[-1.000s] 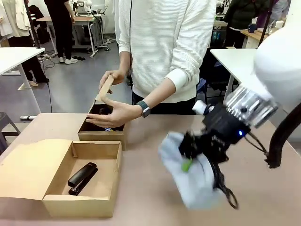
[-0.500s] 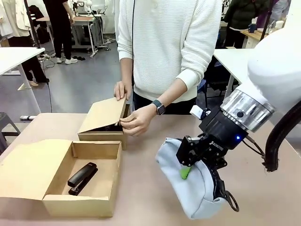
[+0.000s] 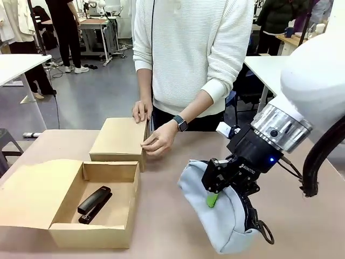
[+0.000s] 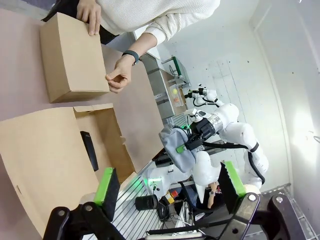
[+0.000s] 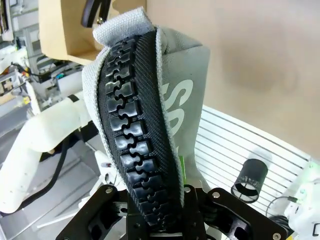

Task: Place items inside the box.
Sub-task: Pick up a Pencil pouch or Stapler and place it inside the Mailer Box closest to the robot.

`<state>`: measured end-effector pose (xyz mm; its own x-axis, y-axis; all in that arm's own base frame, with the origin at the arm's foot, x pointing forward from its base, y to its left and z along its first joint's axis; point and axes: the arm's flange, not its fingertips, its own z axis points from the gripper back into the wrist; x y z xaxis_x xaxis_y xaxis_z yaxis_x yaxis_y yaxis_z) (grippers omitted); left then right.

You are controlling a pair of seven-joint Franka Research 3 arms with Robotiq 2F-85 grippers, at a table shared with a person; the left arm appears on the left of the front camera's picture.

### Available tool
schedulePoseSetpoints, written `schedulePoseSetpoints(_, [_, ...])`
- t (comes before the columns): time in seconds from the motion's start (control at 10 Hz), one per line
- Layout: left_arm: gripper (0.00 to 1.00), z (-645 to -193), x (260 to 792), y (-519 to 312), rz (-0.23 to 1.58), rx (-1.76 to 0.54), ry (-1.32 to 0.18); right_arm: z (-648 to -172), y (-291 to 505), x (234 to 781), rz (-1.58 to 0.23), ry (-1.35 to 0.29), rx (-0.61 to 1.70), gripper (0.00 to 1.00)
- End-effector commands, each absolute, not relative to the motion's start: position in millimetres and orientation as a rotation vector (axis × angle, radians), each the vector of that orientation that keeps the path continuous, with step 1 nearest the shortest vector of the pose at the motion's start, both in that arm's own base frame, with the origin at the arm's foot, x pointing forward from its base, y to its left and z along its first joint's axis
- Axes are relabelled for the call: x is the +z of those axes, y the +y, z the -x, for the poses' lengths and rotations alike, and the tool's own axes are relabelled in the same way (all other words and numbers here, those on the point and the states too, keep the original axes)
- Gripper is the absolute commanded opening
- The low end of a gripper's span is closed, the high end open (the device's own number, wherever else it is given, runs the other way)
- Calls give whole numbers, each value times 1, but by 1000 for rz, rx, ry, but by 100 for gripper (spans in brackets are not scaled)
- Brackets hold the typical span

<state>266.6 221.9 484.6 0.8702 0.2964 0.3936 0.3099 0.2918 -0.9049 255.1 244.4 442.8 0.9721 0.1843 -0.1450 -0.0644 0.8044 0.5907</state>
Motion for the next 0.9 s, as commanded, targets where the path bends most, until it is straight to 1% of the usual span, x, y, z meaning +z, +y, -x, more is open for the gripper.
schedulePoseSetpoints(0.0, [100, -264, 485, 220, 1289, -22, -566, -260, 249, 446, -598, 160, 99, 7])
schedulePoseSetpoints(0.6, [100, -264, 485, 220, 1289, -22, -566, -260, 247, 445, -674, 142, 42, 7])
schedulePoseSetpoints(0.8, [100, -264, 485, 220, 1289, -22, -566, -259, 270, 452, -769, 150, 50, 7])
